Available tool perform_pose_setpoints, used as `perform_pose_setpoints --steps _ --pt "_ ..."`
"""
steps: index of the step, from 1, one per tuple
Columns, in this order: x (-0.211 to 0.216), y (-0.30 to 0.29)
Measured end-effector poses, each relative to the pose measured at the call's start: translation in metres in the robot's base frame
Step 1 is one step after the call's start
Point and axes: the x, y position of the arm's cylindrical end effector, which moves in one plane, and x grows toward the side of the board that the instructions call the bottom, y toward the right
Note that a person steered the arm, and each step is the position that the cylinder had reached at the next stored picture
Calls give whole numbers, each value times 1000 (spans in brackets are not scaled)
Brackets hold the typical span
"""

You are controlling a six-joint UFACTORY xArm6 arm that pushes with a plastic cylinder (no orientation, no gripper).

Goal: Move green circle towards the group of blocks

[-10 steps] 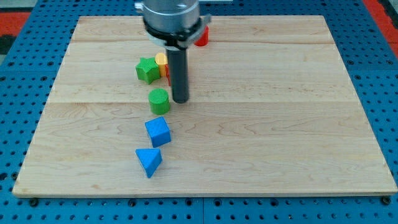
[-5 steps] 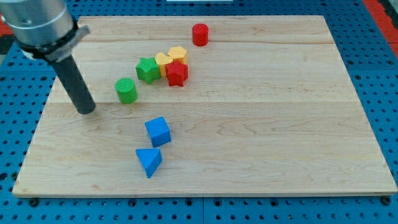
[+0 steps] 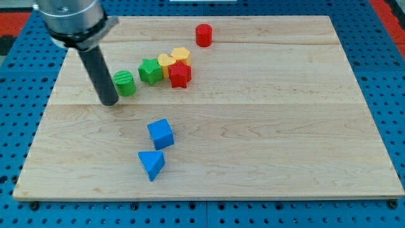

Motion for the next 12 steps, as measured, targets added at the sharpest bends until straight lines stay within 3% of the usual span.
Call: perform_pose_setpoints --steps 2,3,5,6,8,10,11,12 --pt "-31 8" --pt "-65 -19" --pt "-48 -51" --pt "-47 -96" --pt "-93 -63" --pt "-93 8" --pt "-104 -35" --pt "-131 -13"
